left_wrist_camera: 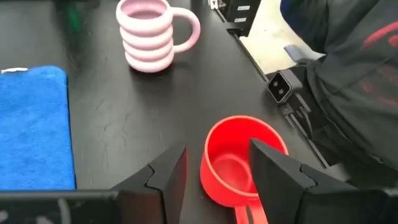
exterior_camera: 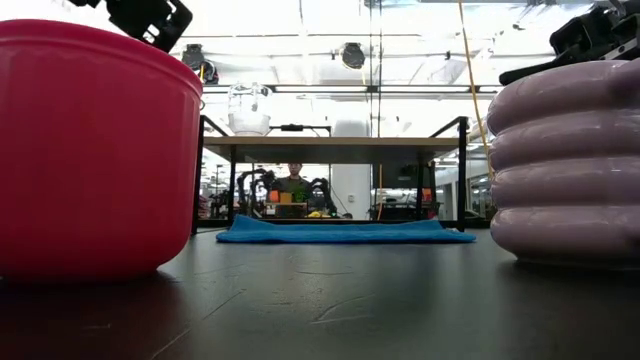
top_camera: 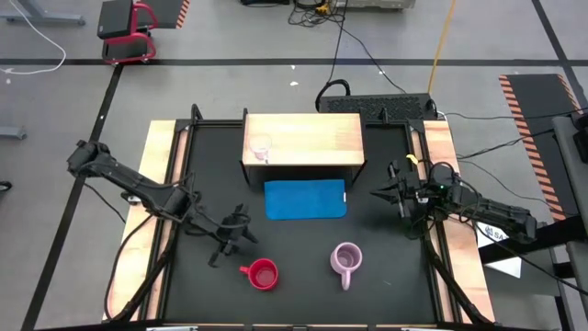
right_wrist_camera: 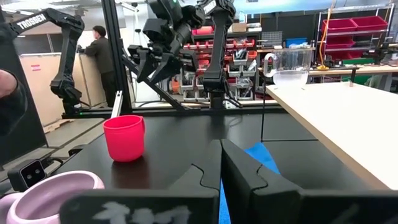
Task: Stack small to large cups/mugs on shelf
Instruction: Put the red mug on the shelf
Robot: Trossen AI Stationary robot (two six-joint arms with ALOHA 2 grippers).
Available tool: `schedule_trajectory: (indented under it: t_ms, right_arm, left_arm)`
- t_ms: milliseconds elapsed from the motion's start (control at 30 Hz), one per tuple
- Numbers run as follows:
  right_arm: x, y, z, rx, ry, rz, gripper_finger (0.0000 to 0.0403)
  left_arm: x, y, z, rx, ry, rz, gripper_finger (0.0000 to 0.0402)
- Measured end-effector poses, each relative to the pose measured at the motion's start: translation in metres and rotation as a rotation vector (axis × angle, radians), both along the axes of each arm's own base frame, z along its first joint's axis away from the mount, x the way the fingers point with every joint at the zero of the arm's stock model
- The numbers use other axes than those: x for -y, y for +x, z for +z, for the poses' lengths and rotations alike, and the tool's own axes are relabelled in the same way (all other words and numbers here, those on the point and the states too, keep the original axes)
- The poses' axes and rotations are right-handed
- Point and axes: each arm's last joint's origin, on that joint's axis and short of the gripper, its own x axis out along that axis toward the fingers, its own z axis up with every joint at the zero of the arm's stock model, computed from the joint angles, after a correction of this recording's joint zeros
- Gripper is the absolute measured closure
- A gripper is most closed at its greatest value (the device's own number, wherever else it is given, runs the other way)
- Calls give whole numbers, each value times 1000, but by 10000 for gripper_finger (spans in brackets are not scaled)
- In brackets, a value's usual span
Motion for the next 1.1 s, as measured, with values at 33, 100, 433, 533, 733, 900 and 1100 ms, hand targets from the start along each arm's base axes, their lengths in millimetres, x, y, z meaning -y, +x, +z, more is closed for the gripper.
schedule_trajectory:
  t_ms: [33, 100, 433, 533, 733, 900, 1100]
  right_arm:
    - [0, 0, 0, -4, 1, 0, 403]
    - [0, 1, -1, -11, 3, 0, 403]
    - [1, 2, -2, -23, -3, 0, 403]
    - [1, 2, -2, -22, -9, -1, 403]
    - [1, 2, -2, -23, -10, -1, 403]
    - [1, 2, -2, -23, -11, -1, 403]
    - [1, 2, -2, -23, -10, -1, 403]
  left_arm:
    - [0, 0, 1, 0, 0, 1, 229]
    - [0, 0, 1, -3, 1, -4, 229]
    - [0, 4, -13, -106, 11, -3, 229]
    - [1, 7, -18, -136, 18, -3, 229]
    - [0, 9, -20, -113, 70, -18, 229]
    - [0, 9, -19, -69, 151, -75, 229]
    - [1, 9, -18, -54, 136, -114, 229]
